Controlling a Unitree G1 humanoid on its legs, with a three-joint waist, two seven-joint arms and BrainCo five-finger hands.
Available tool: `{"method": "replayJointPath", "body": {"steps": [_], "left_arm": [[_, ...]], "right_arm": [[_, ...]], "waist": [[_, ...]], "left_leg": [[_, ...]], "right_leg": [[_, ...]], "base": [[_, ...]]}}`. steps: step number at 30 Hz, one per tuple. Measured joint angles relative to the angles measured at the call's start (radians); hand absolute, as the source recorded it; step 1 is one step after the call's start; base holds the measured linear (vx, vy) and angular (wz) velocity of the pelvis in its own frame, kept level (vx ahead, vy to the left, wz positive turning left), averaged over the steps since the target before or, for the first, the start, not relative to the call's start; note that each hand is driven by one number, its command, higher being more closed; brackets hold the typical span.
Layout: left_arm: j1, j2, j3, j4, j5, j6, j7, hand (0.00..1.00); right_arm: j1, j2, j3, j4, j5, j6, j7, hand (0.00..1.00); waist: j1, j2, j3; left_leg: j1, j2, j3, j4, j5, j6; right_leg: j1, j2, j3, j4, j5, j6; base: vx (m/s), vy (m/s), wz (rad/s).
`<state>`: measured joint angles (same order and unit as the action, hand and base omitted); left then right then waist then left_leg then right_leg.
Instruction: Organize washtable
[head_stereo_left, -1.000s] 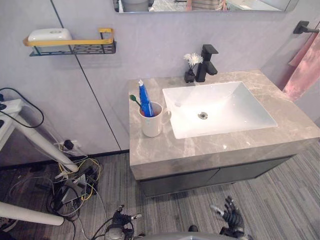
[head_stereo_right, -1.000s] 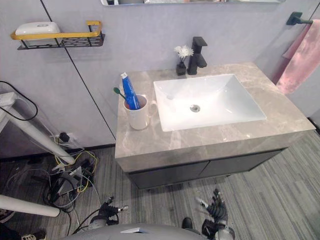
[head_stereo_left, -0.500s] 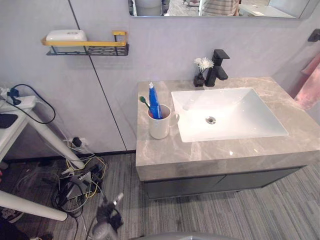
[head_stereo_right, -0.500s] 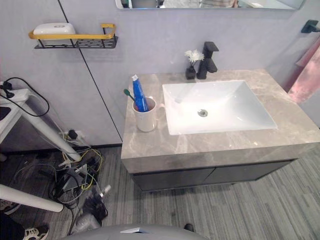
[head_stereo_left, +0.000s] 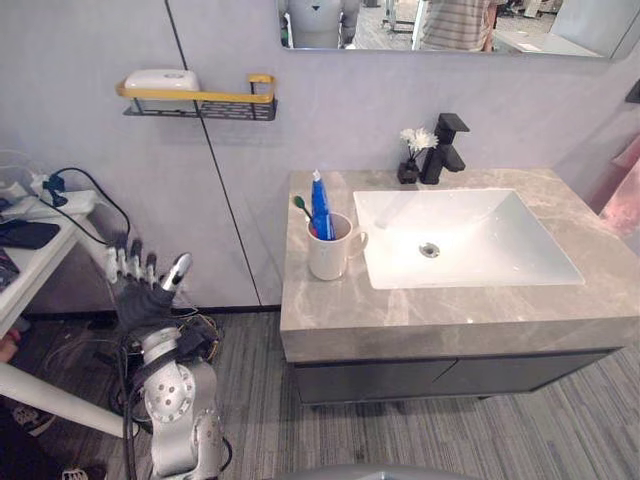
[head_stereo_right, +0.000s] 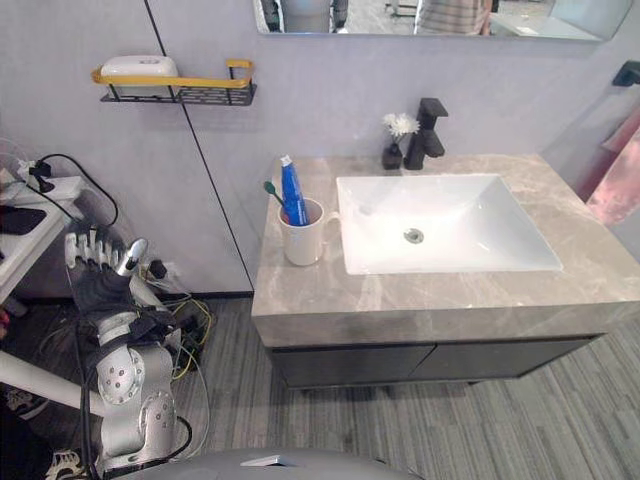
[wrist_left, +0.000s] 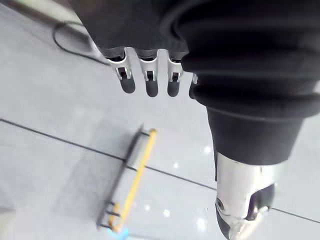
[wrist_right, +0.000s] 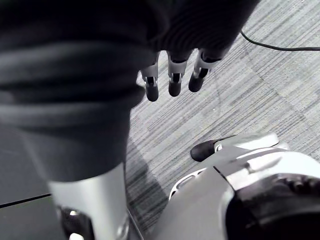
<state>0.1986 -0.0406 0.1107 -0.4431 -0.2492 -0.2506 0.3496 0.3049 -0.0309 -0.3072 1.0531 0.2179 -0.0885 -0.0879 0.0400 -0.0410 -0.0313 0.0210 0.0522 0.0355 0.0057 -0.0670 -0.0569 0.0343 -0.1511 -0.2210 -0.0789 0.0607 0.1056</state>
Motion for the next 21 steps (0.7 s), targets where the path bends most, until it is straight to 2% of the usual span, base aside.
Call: {"method": "replayJointPath", "body": {"steps": [2,3,7,11,14,15,17,21], "left_arm": [[0.002,-0.002,-0.047,-0.027,-0.001,-0.005,-0.017,0.0],[0.007,-0.001,-0.105,-0.041,-0.005,-0.019,-0.037,0.0],[0.009,0.0,-0.231,-0.042,-0.047,-0.023,-0.11,0.0],[0.009,0.012,-0.292,-0.034,-0.063,-0.022,-0.175,0.0],[0.002,0.05,-0.338,0.03,-0.122,-0.018,-0.217,0.0],[0.001,0.07,-0.354,0.066,-0.129,-0.01,-0.23,1.0],[0.001,0.099,-0.38,0.103,-0.136,0.01,-0.245,1.0],[-0.003,0.138,-0.428,0.14,-0.136,0.015,-0.275,1.0]], "right_arm": [[0.001,0.0,0.0,0.001,0.0,-0.006,0.001,0.0],[0.004,0.001,0.001,0.002,0.0,-0.013,0.002,0.0],[0.003,0.0,0.001,0.008,0.0,-0.016,0.002,0.0],[0.0,-0.001,0.0,0.015,0.0,-0.016,0.002,0.0],[-0.006,-0.003,0.001,0.018,0.0,-0.015,0.002,0.0],[-0.012,-0.003,0.001,0.018,0.0,-0.015,0.002,0.0],[-0.018,-0.004,0.002,0.018,-0.001,-0.015,0.002,0.0],[-0.019,-0.009,0.003,0.018,-0.001,-0.015,0.002,0.0]], "waist": [[0.0,-0.001,-0.001],[-0.001,-0.001,-0.005],[-0.003,-0.002,-0.008],[-0.004,-0.003,-0.009],[-0.004,-0.003,-0.01],[-0.006,-0.003,-0.01],[-0.009,-0.003,-0.01],[-0.011,-0.003,-0.01]], "left_leg": [[-0.001,0.001,-0.002,-0.001,0.0,0.0],[-0.008,0.002,-0.004,0.0,0.001,-0.001],[-0.017,0.002,-0.012,-0.003,0.006,-0.005],[-0.019,0.002,-0.015,0.002,0.01,0.001],[-0.015,0.0,-0.017,0.003,0.011,0.003],[-0.015,0.0,-0.018,0.003,0.011,0.003],[-0.015,0.0,-0.019,0.003,0.012,0.003],[-0.015,-0.001,-0.019,0.003,0.012,0.003]], "right_leg": [[-0.001,0.001,-0.002,0.0,-0.001,-0.002],[-0.007,0.001,-0.003,0.0,-0.004,-0.003],[-0.015,0.005,-0.009,0.001,-0.004,-0.003],[-0.016,0.006,-0.01,0.0,-0.005,-0.001],[-0.015,0.005,-0.011,-0.004,-0.006,0.0],[-0.016,0.005,-0.012,-0.006,-0.006,0.0],[-0.016,0.006,-0.013,-0.008,-0.006,0.0],[-0.015,0.005,-0.015,-0.01,-0.005,0.001]], "base": [[-0.01,-0.002,0.02],[-0.01,-0.008,0.03],[0.01,-0.01,0.04],[0.05,-0.011,0.04],[0.04,-0.009,0.01],[0.03,-0.009,0.01],[0.0,0.0,0.0],[0.0,0.0,0.0]]}}
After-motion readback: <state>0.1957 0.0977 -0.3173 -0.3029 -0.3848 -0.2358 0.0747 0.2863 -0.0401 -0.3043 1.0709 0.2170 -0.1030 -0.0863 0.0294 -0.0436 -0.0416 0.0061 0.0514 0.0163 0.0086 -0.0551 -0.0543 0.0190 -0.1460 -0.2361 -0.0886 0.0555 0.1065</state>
